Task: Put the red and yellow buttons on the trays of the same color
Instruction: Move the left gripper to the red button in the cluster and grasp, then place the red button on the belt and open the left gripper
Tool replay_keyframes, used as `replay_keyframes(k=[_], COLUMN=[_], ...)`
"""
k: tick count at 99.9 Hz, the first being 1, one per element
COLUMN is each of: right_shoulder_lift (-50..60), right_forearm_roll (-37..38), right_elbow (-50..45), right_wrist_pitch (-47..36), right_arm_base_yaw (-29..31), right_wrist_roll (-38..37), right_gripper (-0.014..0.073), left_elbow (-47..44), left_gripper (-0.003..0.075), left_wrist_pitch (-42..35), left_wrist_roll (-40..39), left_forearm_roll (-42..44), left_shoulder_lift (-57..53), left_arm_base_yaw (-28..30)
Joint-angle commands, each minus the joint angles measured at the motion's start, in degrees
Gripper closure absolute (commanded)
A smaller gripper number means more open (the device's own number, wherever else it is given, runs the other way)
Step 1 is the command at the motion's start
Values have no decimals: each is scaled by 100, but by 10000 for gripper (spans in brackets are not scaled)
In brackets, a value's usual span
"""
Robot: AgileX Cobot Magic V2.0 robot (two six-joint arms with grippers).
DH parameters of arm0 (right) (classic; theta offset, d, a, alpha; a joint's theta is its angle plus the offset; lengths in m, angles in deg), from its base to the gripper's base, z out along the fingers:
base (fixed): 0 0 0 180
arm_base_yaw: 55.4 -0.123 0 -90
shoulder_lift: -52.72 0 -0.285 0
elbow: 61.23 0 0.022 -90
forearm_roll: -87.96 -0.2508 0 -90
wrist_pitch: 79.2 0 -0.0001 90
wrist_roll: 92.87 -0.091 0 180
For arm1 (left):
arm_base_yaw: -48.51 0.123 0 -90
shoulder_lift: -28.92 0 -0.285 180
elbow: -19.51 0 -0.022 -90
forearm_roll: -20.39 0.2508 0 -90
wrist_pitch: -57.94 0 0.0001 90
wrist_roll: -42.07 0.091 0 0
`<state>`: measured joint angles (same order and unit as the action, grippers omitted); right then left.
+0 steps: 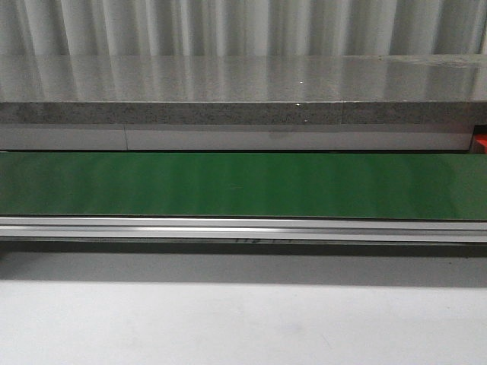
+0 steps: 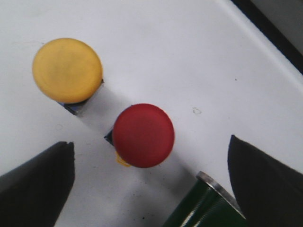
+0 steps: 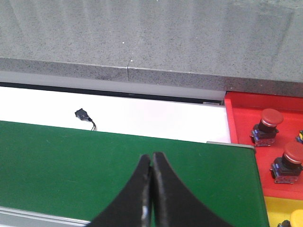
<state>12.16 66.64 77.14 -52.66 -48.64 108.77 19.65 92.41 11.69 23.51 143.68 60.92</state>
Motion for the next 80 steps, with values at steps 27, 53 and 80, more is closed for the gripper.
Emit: replay_keyframes(k=[27,53,80], right_shoulder_lift=[2,2,2], right_forearm_roll=[-61,-61,-61], right_elbow=[159,159,159], right_wrist_pitch=[-374,-359,-359], right_arm_base_yaw=[-21,-21,-21], right_wrist_roll=[45,45,45], right_gripper=[662,662,662], left_elbow=[235,506,536], left_gripper=[101,101,316], left_wrist_pitch=[-367,-393,-254], left_wrist_roll=[-59,-59,-59], left_forearm_roll=[-42,-100,-93], left_shoulder_lift=[49,354,502], left_arm_base_yaw=[77,77,77])
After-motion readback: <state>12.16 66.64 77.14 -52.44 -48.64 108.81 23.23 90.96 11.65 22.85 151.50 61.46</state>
